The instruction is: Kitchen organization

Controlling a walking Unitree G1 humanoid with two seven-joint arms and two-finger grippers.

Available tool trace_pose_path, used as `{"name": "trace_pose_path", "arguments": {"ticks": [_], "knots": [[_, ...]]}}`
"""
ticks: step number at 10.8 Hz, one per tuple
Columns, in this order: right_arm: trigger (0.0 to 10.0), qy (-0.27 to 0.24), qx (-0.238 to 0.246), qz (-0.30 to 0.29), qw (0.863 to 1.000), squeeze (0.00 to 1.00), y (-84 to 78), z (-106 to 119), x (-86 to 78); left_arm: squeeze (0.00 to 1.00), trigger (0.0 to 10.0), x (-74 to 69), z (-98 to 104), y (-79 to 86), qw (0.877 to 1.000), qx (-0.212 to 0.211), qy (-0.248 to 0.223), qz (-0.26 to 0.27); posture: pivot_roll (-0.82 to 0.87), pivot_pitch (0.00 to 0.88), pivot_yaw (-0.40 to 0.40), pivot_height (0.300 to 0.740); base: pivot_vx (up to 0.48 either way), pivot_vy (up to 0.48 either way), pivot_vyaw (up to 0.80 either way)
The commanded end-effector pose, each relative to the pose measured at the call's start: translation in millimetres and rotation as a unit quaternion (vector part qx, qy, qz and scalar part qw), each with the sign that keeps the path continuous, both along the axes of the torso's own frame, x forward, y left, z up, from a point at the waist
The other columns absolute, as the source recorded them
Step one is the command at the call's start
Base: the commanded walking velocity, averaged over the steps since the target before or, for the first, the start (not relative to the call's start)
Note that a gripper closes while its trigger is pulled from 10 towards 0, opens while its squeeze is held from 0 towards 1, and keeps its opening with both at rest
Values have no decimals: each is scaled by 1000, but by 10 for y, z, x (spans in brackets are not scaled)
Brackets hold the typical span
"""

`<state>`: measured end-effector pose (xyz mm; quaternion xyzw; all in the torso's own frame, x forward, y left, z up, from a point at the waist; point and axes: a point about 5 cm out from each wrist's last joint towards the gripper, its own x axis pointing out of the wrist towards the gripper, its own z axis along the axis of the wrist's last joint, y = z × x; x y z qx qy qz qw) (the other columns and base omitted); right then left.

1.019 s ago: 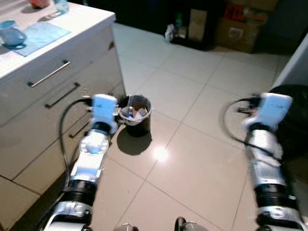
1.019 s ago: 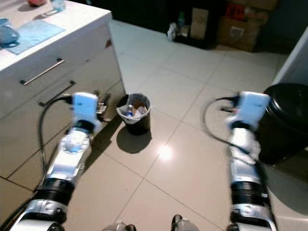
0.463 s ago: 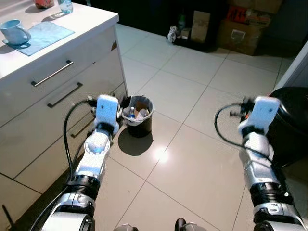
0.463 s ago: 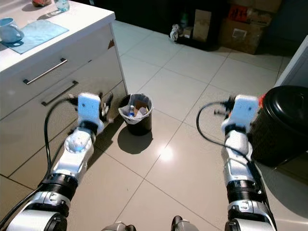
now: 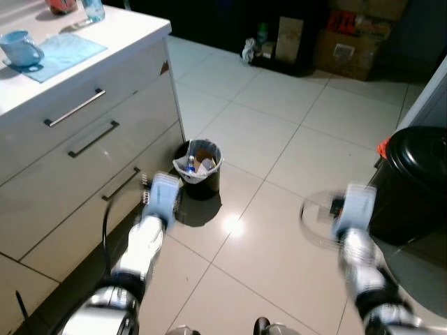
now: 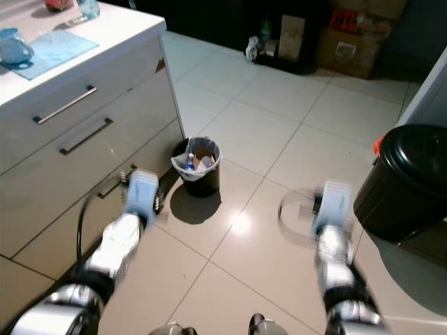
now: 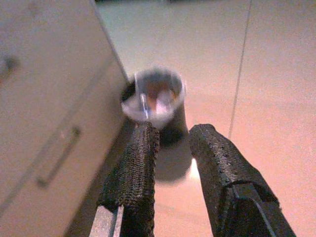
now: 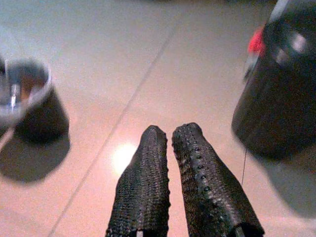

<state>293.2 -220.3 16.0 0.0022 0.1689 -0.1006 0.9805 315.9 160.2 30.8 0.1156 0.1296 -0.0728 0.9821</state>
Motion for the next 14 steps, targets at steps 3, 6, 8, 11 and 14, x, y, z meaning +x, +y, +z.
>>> {"name": "trace_pose_path", "arguments": {"ticks": [3,6,8,11,14], "knots": [[10000,198,-7,59,978,0,125,-723,-728,0,10000,-583,-641,174,986,40,161,19,-81,89,51,740,0,0,0],[10000,259,23,55,964,0,179,-941,-1071,0,10000,-1041,-968,277,964,50,257,37,-78,81,55,740,0,0,0],[10000,281,29,67,957,0,205,-988,-1144,0,10000,-1257,-1099,263,950,44,306,35,-79,76,52,740,0,0,0],[10000,286,33,97,953,0,330,-1014,-1167,0,10000,-1257,-1103,199,952,40,303,25,-82,88,54,740,0,0,0],[10000,294,40,126,947,0,426,-1036,-1192,0,10000,-1252,-1104,181,951,47,305,19,-74,102,47,740,0,0,0]]}}
